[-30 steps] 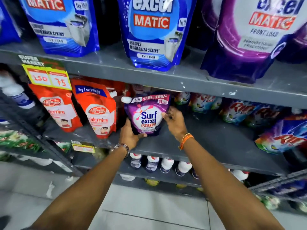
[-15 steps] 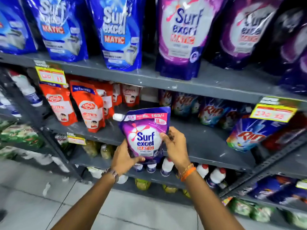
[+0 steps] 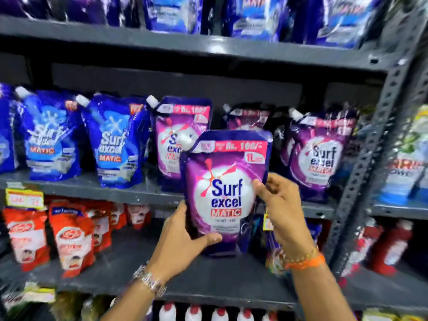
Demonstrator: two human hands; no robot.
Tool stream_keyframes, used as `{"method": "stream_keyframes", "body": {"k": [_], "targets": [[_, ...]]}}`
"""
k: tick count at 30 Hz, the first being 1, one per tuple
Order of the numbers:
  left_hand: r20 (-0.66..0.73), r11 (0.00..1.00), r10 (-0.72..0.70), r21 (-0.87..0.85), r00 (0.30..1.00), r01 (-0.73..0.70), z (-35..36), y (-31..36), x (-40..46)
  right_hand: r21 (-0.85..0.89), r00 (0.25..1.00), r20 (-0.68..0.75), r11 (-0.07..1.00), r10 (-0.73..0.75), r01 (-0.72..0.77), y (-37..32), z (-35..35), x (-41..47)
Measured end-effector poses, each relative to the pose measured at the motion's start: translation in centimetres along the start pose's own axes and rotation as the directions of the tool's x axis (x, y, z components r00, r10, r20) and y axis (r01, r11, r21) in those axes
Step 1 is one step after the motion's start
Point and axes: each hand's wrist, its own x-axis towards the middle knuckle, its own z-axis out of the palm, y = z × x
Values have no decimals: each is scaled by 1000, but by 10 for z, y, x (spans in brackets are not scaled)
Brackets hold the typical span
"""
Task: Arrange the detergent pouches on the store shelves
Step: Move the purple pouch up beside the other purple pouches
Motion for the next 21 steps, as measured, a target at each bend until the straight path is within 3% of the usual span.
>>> {"method": "stream_keyframes", "body": {"k": [5,14,21], "targets": [[-11,996,47,80,999,-45,30,42,70,14,998,-58,1000,-1,1,-21,-28,67],[14,992,-119,51,993,118,68,38,148,-70,984,-157,993,80,-92,-6,-37,122],[96,990,-137,37,986,134,69,34,164,-78,986,-148,993,79,-91,0,-34,129]]}}
